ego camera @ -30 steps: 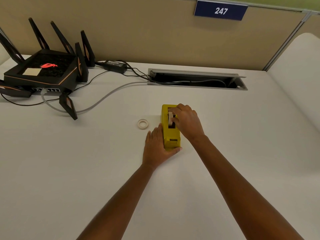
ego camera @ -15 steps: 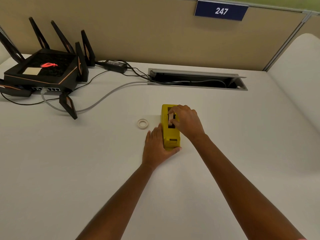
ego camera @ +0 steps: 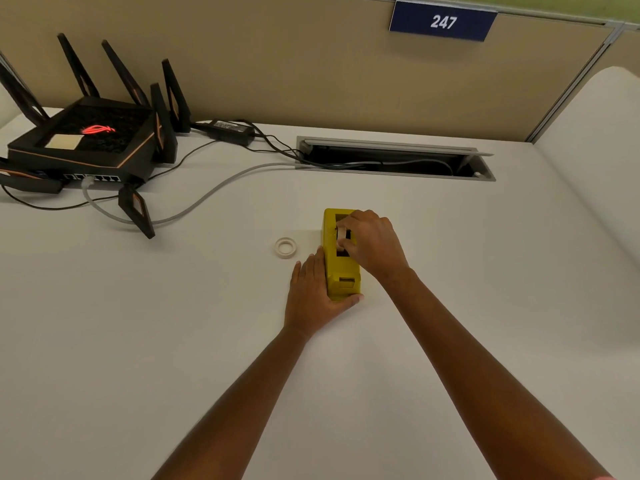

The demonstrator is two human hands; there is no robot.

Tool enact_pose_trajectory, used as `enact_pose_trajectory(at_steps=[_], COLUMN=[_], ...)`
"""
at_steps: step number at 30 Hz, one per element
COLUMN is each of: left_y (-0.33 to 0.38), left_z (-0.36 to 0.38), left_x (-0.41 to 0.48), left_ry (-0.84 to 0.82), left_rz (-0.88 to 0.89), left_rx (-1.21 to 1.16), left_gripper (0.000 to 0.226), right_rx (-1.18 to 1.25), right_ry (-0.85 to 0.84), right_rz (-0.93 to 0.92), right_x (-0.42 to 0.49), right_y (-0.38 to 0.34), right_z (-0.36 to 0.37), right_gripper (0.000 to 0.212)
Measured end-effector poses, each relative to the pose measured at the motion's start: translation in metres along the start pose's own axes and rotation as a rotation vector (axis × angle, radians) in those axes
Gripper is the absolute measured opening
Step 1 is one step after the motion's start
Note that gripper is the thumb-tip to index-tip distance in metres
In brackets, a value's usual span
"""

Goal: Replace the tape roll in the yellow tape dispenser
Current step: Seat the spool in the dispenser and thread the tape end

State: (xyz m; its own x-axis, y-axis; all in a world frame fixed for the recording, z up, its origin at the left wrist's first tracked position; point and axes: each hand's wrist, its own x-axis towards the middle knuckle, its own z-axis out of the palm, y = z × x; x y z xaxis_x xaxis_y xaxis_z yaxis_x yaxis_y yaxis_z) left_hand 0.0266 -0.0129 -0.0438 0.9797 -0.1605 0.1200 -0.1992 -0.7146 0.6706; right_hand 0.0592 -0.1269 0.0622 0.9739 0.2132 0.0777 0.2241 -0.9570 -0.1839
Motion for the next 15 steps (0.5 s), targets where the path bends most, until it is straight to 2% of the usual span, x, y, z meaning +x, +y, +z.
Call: enact_pose_trajectory(at_steps=[8, 15], left_y=[0.0029, 0.0006], left_z=[-0.0027, -0.0008], left_x=[-0.0022, 0.0005], left_ry=[0.019, 0.011], left_rz=[0.001, 0.0], left_rx=[0.001, 0.012], left_gripper=[0.125, 0.119], right_rx=[-0.129, -0.146], right_ry=[-0.03, -0.107], right_rz=[-0.063, -0.066], right_x=[0.0, 0.0], right_y=[0.0003, -0.0018], right_z=[0.0014, -0.0026], right_gripper=[0.033, 0.037])
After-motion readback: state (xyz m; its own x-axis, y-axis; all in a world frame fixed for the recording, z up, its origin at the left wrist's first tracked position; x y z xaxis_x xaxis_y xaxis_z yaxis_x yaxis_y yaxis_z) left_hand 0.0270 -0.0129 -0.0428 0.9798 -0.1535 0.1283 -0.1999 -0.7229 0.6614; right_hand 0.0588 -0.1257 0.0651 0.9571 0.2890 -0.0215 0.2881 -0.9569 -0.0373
